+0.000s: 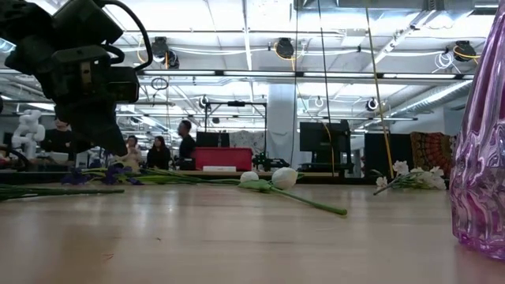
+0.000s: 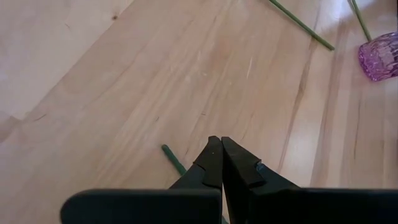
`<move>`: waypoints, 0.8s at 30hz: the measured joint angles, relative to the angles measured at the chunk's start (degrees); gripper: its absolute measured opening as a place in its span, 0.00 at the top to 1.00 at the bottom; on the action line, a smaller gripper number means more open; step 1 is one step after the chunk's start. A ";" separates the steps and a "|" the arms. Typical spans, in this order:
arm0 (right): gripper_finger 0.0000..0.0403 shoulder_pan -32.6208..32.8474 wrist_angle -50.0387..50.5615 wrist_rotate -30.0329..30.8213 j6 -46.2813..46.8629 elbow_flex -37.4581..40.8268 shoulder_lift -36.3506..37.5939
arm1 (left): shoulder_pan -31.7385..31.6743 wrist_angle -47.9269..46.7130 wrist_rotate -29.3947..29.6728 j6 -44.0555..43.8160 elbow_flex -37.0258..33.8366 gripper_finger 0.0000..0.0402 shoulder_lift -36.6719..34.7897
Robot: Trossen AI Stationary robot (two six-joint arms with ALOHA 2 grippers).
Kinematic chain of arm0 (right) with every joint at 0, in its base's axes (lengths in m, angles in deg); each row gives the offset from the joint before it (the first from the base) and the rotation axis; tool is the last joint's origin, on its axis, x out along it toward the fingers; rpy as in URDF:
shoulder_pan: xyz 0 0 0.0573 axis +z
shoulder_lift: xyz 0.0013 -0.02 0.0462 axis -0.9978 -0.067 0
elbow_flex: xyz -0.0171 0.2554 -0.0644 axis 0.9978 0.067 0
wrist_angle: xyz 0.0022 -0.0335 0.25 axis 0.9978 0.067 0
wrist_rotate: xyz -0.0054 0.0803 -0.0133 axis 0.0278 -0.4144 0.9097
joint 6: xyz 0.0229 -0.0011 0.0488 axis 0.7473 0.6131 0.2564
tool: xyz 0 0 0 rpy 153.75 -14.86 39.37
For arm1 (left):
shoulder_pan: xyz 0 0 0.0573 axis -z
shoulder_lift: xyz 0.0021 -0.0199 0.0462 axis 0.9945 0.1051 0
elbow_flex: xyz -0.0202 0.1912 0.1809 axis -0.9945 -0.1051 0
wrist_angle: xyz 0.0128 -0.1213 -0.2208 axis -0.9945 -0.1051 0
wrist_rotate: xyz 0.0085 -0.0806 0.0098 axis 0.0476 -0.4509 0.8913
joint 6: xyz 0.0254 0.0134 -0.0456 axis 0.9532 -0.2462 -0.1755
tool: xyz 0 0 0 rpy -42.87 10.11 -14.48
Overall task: Sort flowers into vase by color
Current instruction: Put the top red tulip into the pink vase
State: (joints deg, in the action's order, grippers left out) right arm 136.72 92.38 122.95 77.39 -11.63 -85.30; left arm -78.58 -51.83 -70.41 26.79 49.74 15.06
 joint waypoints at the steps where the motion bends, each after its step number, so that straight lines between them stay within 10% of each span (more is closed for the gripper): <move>1: 1.00 1.00 -2.12 0.68 -1.68 0.00 -0.38 | 0.00 0.00 0.02 0.00 0.00 1.00 -0.01; 11: 1.00 6.34 -23.68 5.50 -19.35 0.00 -7.71 | 0.00 -0.02 0.07 1.57 0.00 1.00 0.00; 24: 1.00 8.45 -30.79 10.24 -20.73 0.00 -13.10 | 0.00 -0.02 0.04 1.59 0.00 1.00 0.00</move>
State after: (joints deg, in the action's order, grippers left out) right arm 145.16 61.59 133.19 56.66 -11.63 -98.39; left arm -78.58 -51.85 -70.36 28.38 49.74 15.06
